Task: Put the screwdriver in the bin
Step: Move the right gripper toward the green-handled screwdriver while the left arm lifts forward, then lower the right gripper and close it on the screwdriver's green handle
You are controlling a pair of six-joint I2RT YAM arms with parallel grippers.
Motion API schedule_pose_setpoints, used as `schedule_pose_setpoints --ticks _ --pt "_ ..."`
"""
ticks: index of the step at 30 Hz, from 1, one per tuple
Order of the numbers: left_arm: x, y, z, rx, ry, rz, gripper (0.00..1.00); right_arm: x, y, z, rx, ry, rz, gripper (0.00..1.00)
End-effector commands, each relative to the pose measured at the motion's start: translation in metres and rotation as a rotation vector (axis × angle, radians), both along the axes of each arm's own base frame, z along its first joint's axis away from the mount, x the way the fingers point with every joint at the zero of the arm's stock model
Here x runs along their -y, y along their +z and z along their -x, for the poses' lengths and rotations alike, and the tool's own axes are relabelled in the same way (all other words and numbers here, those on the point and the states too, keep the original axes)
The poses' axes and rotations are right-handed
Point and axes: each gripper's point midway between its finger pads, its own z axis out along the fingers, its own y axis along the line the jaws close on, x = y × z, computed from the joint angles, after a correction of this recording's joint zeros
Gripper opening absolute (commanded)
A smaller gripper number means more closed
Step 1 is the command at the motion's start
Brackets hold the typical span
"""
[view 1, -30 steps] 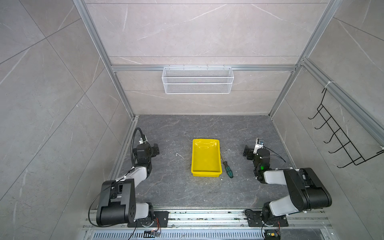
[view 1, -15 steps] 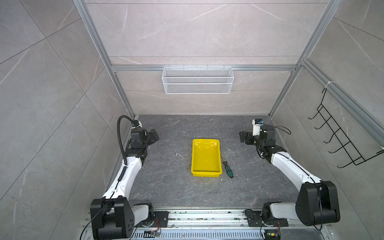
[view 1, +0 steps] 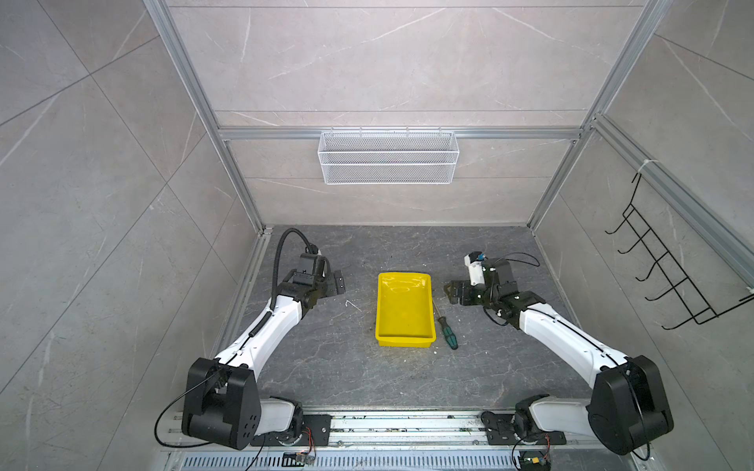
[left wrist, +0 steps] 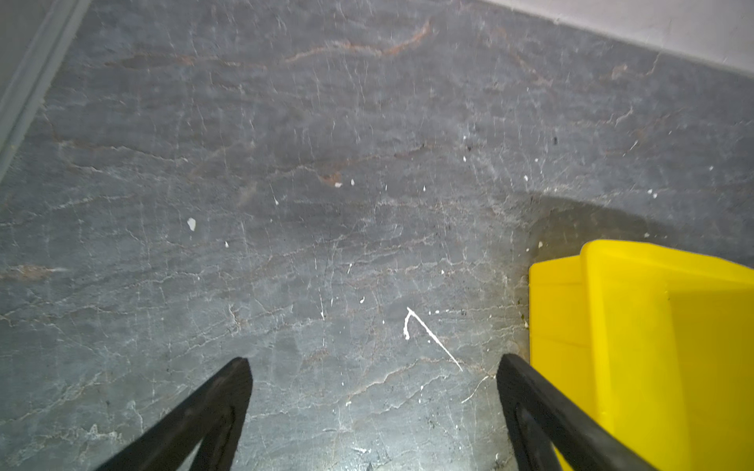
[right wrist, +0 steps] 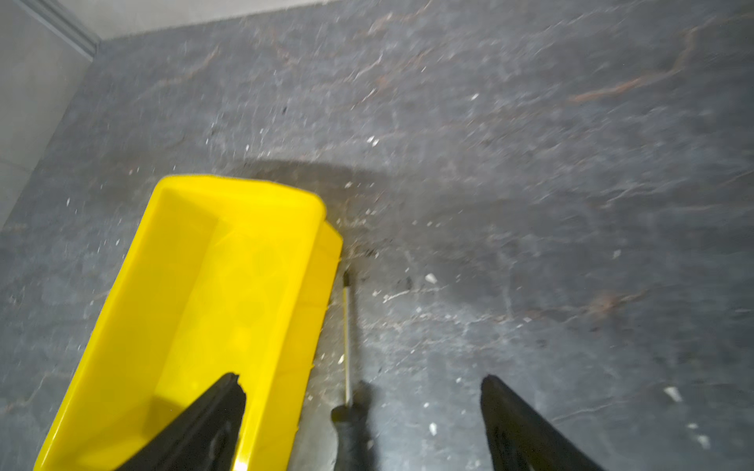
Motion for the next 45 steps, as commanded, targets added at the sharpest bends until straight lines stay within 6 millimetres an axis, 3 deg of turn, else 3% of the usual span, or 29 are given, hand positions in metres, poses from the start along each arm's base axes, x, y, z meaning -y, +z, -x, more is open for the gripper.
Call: schedule_pose_setpoints --ticks 1,6,11,17,24,31,45 --pt "0.008 0.012 -0.007 0.014 -0.016 0.002 0.97 0.003 -0.033 0.024 -0.121 -0.023 0.09 0.92" --pt "0.012 0.01 -0.009 0.009 -0.018 0.001 0.97 0.005 -0.06 0.053 -0.222 -0.036 0.142 0.88" --pt "0.014 0.009 -0.01 0.009 -0.018 0.008 0.97 0.009 -0.074 0.071 -0.286 -0.059 0.185 0.82" --pt "0.015 0.009 -0.011 0.012 -0.018 0.017 0.97 -0.004 -0.089 0.084 -0.338 -0.038 0.184 0.77" --pt "0.014 0.007 -0.01 0.008 -0.014 0.019 0.97 -0.006 -0.112 0.09 -0.392 -0.058 0.208 0.72" --pt "0.015 0.006 -0.01 0.008 -0.015 0.019 0.96 -0.006 -0.124 0.09 -0.41 -0.064 0.216 0.56" --pt "0.014 0.001 -0.014 -0.003 -0.005 0.01 0.96 -0.008 -0.129 0.083 -0.407 -0.059 0.232 0.33"
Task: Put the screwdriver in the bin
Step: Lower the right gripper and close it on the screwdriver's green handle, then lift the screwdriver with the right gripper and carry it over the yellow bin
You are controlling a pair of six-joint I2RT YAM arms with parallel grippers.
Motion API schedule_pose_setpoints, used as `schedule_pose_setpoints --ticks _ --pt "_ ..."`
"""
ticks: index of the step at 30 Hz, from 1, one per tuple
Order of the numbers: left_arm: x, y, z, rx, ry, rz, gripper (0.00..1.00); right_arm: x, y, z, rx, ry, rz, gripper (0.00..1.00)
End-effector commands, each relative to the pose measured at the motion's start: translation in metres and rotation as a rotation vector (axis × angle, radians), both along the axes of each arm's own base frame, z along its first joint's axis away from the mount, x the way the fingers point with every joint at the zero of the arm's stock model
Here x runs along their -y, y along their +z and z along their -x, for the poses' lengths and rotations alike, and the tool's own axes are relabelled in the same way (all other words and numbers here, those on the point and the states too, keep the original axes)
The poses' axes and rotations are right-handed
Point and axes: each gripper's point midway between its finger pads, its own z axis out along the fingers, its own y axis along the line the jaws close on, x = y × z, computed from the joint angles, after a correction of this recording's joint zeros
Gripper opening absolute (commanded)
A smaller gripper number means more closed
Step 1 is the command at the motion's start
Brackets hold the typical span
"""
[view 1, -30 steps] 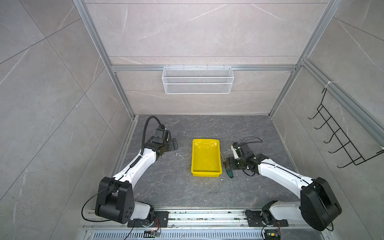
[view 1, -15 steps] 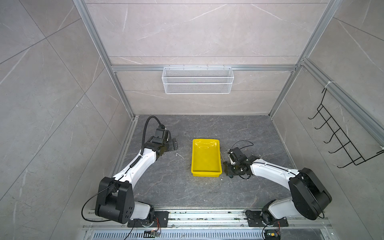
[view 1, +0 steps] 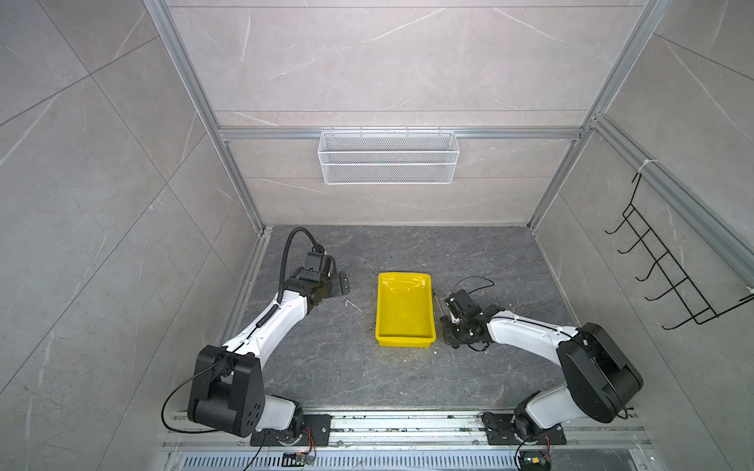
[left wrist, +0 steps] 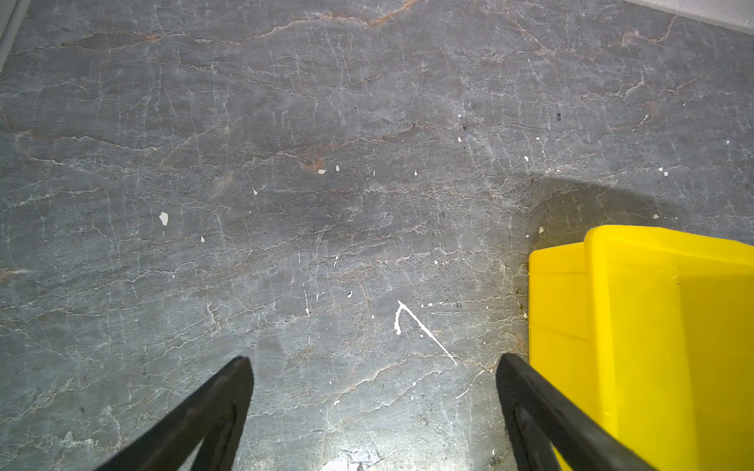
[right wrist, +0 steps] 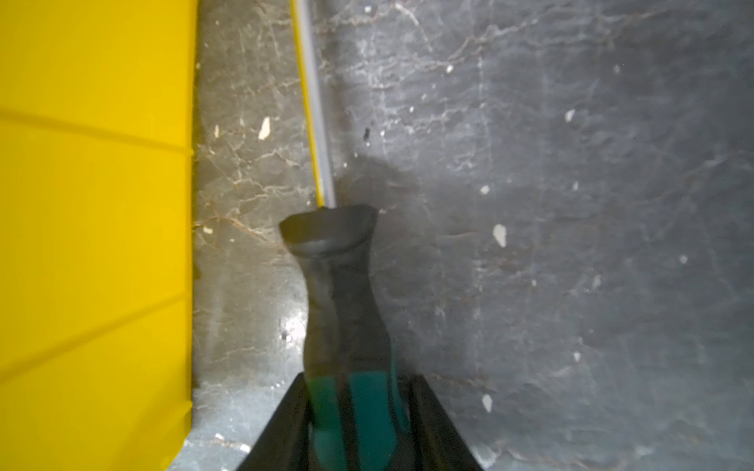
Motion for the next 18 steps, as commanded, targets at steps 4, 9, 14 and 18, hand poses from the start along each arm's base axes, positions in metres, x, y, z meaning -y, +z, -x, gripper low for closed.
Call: schedule_pose_setpoints --ticks 4,9,14,18 --pt "0.003 0.011 -0.01 0.03 0.017 0.014 0.96 -0.001 -0.002 -0.002 -0.004 0.007 0.019 0.23" --pt "0.002 0.01 -0.009 0.029 0.018 0.013 0.96 0.0 0.01 -0.006 0.027 0.01 0.02 0.16" --pt "0.002 0.006 -0.009 0.027 0.018 0.013 0.96 0.005 0.031 -0.01 0.071 0.009 0.043 0.1" --pt "0.003 0.005 -0.011 0.024 0.016 0.01 0.96 0.009 0.047 -0.013 0.104 0.01 0.057 0.08"
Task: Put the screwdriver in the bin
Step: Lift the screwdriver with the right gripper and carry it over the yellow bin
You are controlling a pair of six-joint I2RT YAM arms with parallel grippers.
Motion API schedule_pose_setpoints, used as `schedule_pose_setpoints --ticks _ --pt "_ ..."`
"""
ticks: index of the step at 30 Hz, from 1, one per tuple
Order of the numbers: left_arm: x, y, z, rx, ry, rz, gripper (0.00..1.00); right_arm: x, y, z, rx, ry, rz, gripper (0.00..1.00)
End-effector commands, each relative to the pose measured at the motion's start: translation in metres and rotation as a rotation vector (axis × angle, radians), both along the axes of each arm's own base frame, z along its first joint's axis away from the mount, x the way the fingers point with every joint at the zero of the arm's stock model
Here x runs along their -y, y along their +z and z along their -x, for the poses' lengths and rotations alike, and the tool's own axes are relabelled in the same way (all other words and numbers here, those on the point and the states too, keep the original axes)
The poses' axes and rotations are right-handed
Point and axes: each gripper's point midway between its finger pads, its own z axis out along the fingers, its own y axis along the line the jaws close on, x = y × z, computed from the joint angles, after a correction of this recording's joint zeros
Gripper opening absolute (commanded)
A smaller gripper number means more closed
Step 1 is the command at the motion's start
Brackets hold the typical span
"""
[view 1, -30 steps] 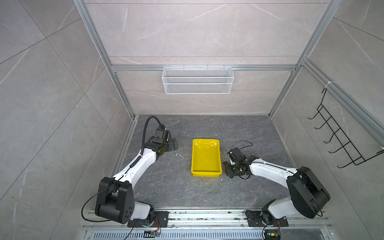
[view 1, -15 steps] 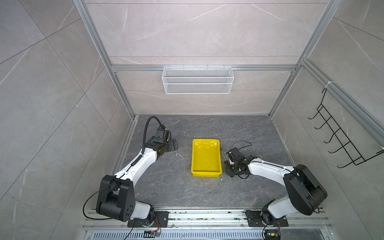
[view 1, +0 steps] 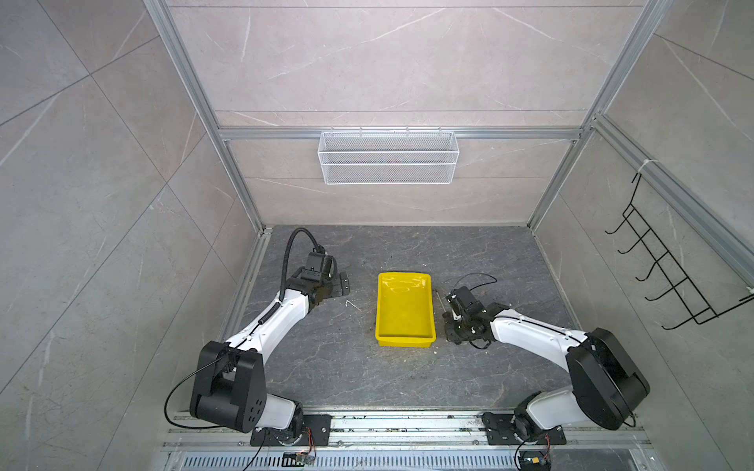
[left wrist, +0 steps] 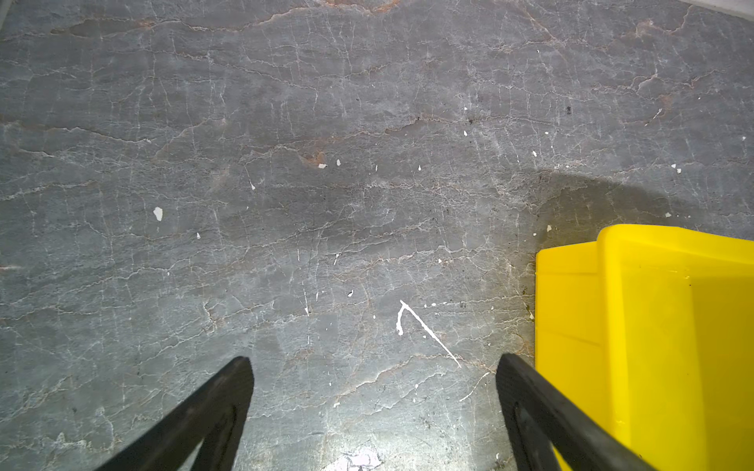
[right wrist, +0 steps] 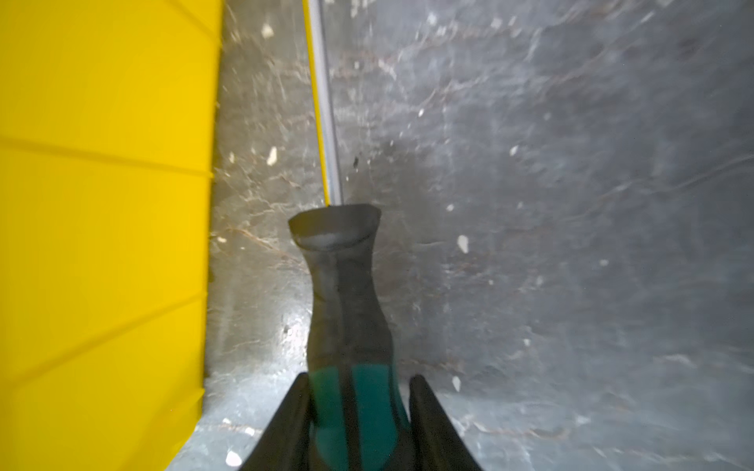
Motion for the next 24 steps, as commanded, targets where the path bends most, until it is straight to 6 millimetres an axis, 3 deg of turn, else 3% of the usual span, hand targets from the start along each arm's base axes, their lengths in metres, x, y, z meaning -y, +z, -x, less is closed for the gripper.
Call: schedule_pose_setpoints --ticks 1,6,11,16,19,24 --pt "0.003 0.011 -0.009 0.037 0.01 0.012 0.96 0.003 0.024 -0.007 0.056 0.011 0.028 0.08" --pt "0.003 0.015 -0.011 0.046 0.01 0.014 0.96 -0.001 0.045 -0.013 0.083 0.026 0.019 0.07" --pt "0.002 0.017 -0.01 0.045 0.014 0.017 0.96 -0.008 0.08 -0.018 0.147 0.069 0.037 0.07" --pt "0.001 0.019 -0.01 0.053 0.021 0.012 0.96 -0.034 0.111 -0.021 0.206 0.136 -0.004 0.07" --pt "0.001 0.02 -0.011 0.051 0.023 0.01 0.96 -0.06 0.115 -0.022 0.224 0.192 -0.022 0.07" --pt "0.002 0.021 -0.012 0.051 0.022 0.015 0.96 -0.103 0.095 -0.024 0.208 0.267 -0.056 0.07"
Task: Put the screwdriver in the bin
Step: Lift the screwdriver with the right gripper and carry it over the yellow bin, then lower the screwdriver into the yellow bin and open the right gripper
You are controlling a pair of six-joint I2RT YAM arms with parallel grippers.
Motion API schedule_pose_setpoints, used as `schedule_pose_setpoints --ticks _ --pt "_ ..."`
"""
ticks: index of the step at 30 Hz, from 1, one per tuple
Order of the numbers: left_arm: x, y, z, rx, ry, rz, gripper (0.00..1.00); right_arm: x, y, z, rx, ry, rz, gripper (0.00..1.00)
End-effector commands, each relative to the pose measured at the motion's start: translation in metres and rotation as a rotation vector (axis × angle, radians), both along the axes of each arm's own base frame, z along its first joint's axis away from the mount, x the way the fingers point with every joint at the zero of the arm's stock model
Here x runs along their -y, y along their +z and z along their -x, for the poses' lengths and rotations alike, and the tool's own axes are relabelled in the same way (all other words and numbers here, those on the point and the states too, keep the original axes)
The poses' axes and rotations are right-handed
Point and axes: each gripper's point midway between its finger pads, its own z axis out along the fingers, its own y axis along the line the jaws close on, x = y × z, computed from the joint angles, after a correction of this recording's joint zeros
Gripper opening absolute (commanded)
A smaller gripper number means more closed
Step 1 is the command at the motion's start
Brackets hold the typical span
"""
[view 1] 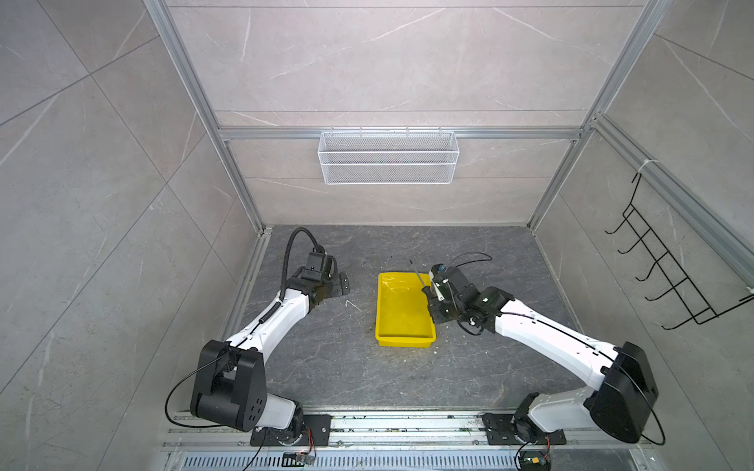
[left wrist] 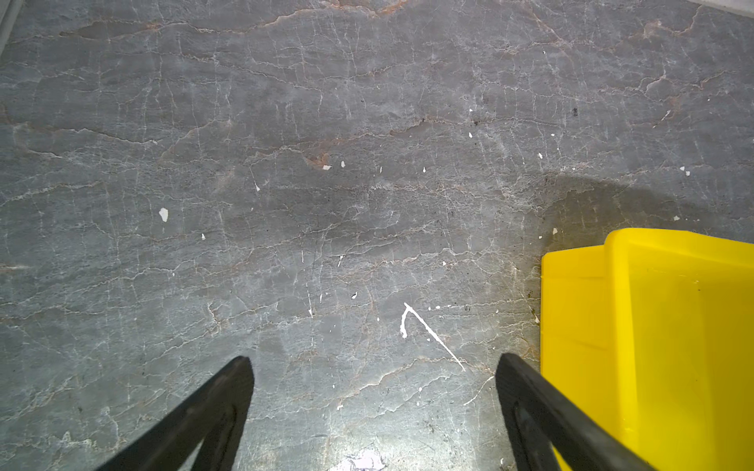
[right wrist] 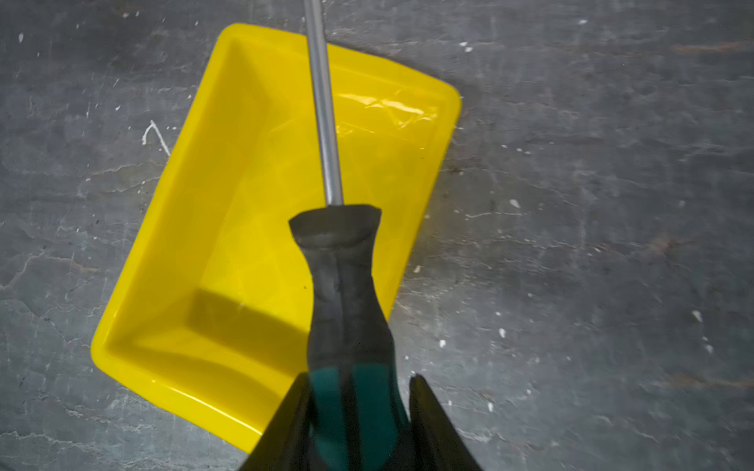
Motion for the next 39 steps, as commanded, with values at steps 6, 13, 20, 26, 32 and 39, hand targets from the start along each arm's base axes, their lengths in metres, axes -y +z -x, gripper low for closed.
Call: schedule_pose_setpoints --ticks 6,13,20,26,32,39 --pt "0.003 0.021 -0.008 0.048 0.015 0.023 0.96 -0.049 -0.029 -0.007 -0.026 0.074 -0.016 0.07" --pt "0.001 0.017 -0.005 0.039 0.013 0.011 0.96 -0.055 -0.055 -0.009 -0.067 0.084 0.015 0.08" --pt "-0.003 0.017 -0.001 0.039 0.016 -0.005 0.96 -0.056 -0.072 -0.009 -0.089 0.082 0.029 0.08" --pt "-0.004 0.015 0.001 0.044 0.017 -0.006 0.96 -0.057 -0.083 -0.01 -0.109 0.082 0.047 0.1" --pt "-0.005 0.013 0.002 0.041 0.016 -0.013 0.96 -0.059 -0.092 -0.011 -0.122 0.081 0.057 0.15" --pt "-0.006 0.011 0.004 0.04 0.018 -0.016 0.96 -0.057 -0.099 -0.012 -0.126 0.074 0.075 0.27"
